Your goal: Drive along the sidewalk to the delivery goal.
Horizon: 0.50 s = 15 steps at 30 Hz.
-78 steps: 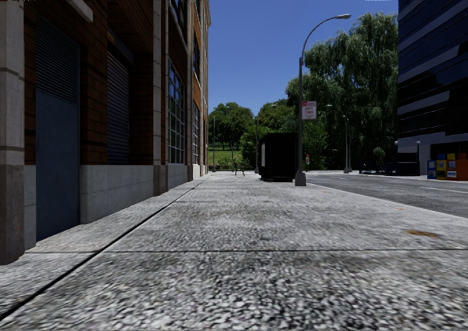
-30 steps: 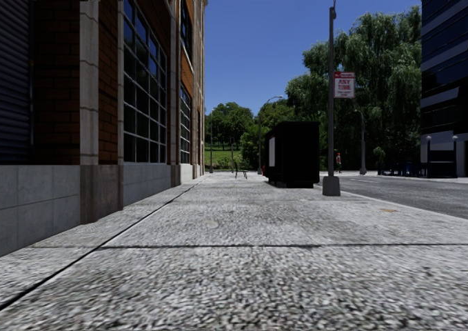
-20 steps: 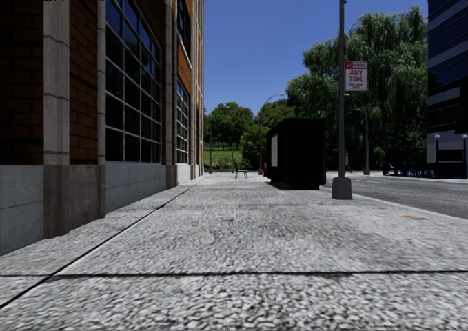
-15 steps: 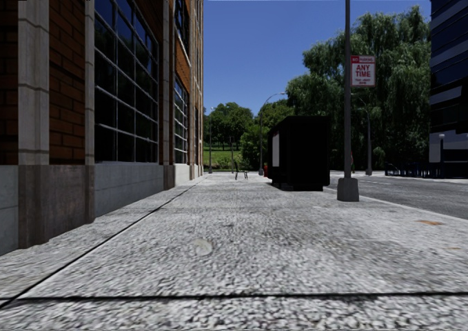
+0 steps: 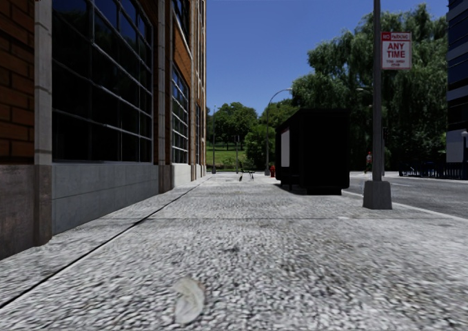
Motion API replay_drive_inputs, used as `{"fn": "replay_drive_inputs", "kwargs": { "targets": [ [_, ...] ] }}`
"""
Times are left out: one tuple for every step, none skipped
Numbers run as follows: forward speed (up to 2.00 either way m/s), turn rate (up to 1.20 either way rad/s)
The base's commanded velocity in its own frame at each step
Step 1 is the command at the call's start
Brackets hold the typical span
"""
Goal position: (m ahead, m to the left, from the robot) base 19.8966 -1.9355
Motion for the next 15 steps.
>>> {"fn": "replay_drive_inputs", "kwargs": {
  "targets": [
    [2.0, 0.22],
    [2.0, 0.22],
    [2.0, 0.22],
    [2.0, 0.22],
    [2.0, 0.22],
    [2.0, 0.23],
    [2.0, 0.24],
    [2.0, 0.24],
    [2.0, 0.24],
    [2.0, 0.24],
    [2.0, 0.24],
    [2.0, 0.24],
    [2.0, 0.24],
    [2.0, 0.24],
    [2.0, 0.24]
  ]
}}
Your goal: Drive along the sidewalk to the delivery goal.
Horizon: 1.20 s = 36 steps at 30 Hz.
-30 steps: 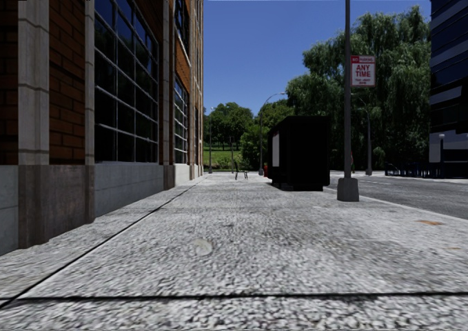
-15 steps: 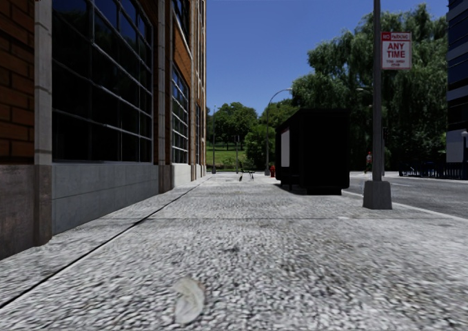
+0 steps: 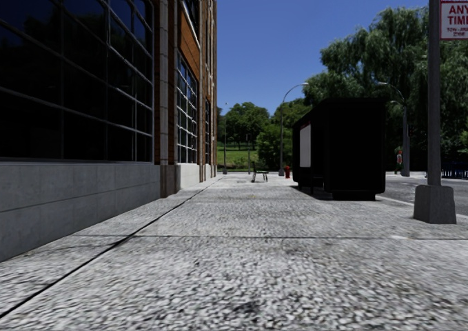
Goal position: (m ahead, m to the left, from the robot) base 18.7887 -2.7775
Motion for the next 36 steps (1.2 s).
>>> {"fn": "replay_drive_inputs", "kwargs": {
  "targets": [
    [2.0, 0.24],
    [2.0, 0.24],
    [2.0, 0.24],
    [2.0, 0.23],
    [2.0, 0.2],
    [2.0, 0.2],
    [2.0, 0.2],
    [2.0, 0.0],
    [2.0, 0.0],
    [2.0, 0.0],
    [2.0, 0.0],
    [2.0, 0.0],
    [2.0, 0.0],
    [2.0, 0.0],
    [2.0, 0.0],
    [2.0, 0.0],
    [2.0, 0.0],
    [2.0, 0.0],
    [2.0, 0.0],
    [2.0, 0.0],
    [2.0, 0.0],
    [2.0, 0.0],
    [2.0, 0.0],
    [2.0, 0.0],
    [2.0, 0.0],
    [2.0, 0.0],
    [2.0, 0.0],
    [2.0, 0.0],
    [2.0, 0.0],
    [2.0, 0.0],
    [2.0, 0.0],
    [2.0, 0.0],
    [2.0, 0.0],
    [2.0, 0.0],
    [2.0, 0.0],
    [2.0, 0.0]
  ]
}}
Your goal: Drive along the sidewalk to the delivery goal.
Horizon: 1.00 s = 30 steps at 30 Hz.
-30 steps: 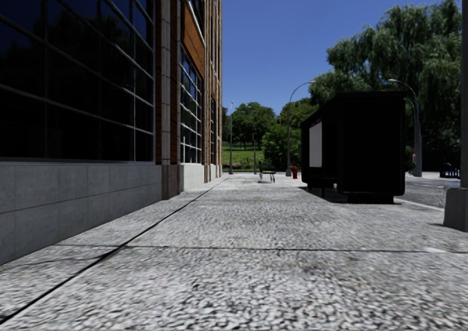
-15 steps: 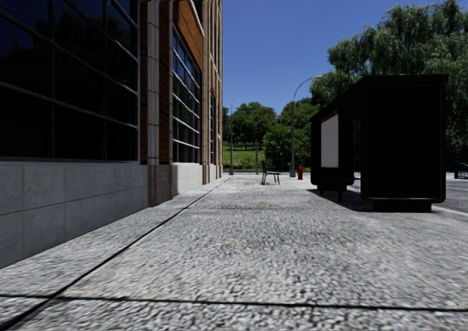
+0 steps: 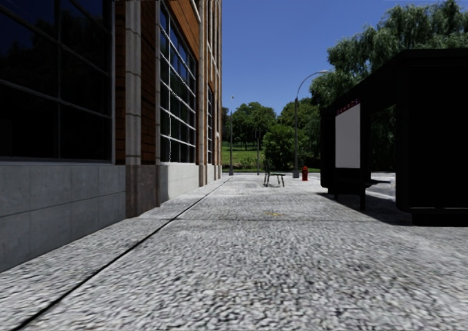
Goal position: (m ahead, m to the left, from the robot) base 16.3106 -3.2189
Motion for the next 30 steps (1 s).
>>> {"fn": "replay_drive_inputs", "kwargs": {
  "targets": [
    [2.0, 0.0],
    [2.0, 0.0],
    [2.0, 0.0],
    [2.0, 0.0],
    [2.0, 0.0],
    [2.0, 0.0],
    [2.0, 0.0],
    [2.0, 0.0],
    [2.0, 0.0],
    [2.0, 0.0],
    [2.0, 0.0],
    [2.0, 0.0],
    [2.0, 0.0],
    [2.0, 0.0],
    [2.0, 0.0],
    [2.0, 0.0],
    [2.0, 0.0],
    [2.0, 0.0],
    [2.0, 0.0],
    [2.0, 0.0],
    [2.0, 0.0],
    [2.0, 0.0],
    [2.0, 0.0],
    [2.0, 0.0],
    [2.0, 0.0],
    [2.0, 0.0],
    [2.0, 0.0],
    [2.0, 0.0],
    [2.0, 0.0],
    [2.0, 0.0]
  ]
}}
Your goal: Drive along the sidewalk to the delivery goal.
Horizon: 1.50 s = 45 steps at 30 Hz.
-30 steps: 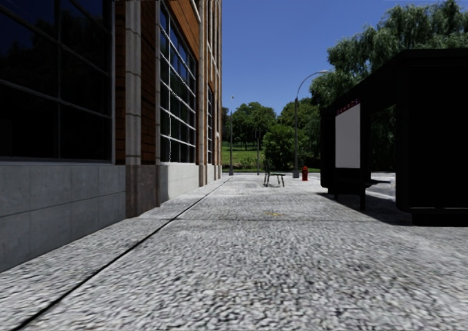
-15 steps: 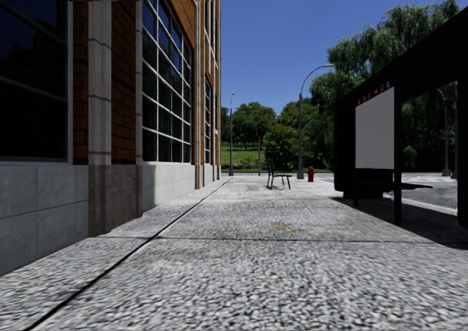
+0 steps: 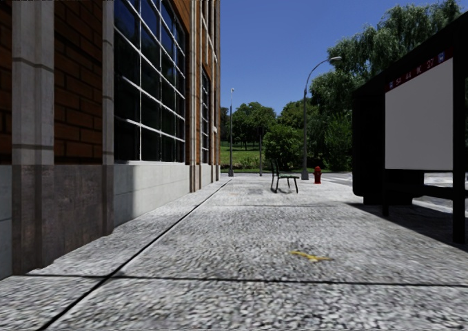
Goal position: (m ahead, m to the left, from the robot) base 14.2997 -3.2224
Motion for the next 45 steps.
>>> {"fn": "replay_drive_inputs", "kwargs": {
  "targets": [
    [2.0, 0.0],
    [2.0, 0.0],
    [2.0, 0.0],
    [2.0, 0.0],
    [2.0, 0.0],
    [2.0, 0.0],
    [2.0, 0.0],
    [2.0, 0.0],
    [2.0, 0.0],
    [2.0, 0.0],
    [2.0, 0.0],
    [2.0, 0.0],
    [2.0, 0.0],
    [2.0, -0.01],
    [2.0, -0.02],
    [2.0, -0.03],
    [2.0, -0.03],
    [2.0, -0.03],
    [2.0, -0.03],
    [2.0, -0.03],
    [2.0, -0.03],
    [2.0, -0.03],
    [2.0, 0.0],
    [2.0, 0.0],
    [2.0, 0.0],
    [2.0, 0.0],
    [2.0, 0.0],
    [2.0, 0.0],
    [2.0, 0.0],
    [2.0, 0.0],
    [2.0, 0.0],
    [2.0, 0.0],
    [2.0, 0.0],
    [2.0, 0.0],
    [2.0, 0.0],
    [2.0, -0.03],
    [2.0, -0.03],
    [2.0, -0.06],
    [2.0, -0.09],
    [2.0, -0.17],
    [2.0, -0.17],
    [2.0, -0.21],
    [2.0, -0.21],
    [2.0, -0.22],
    [2.0, -0.22]
  ]
}}
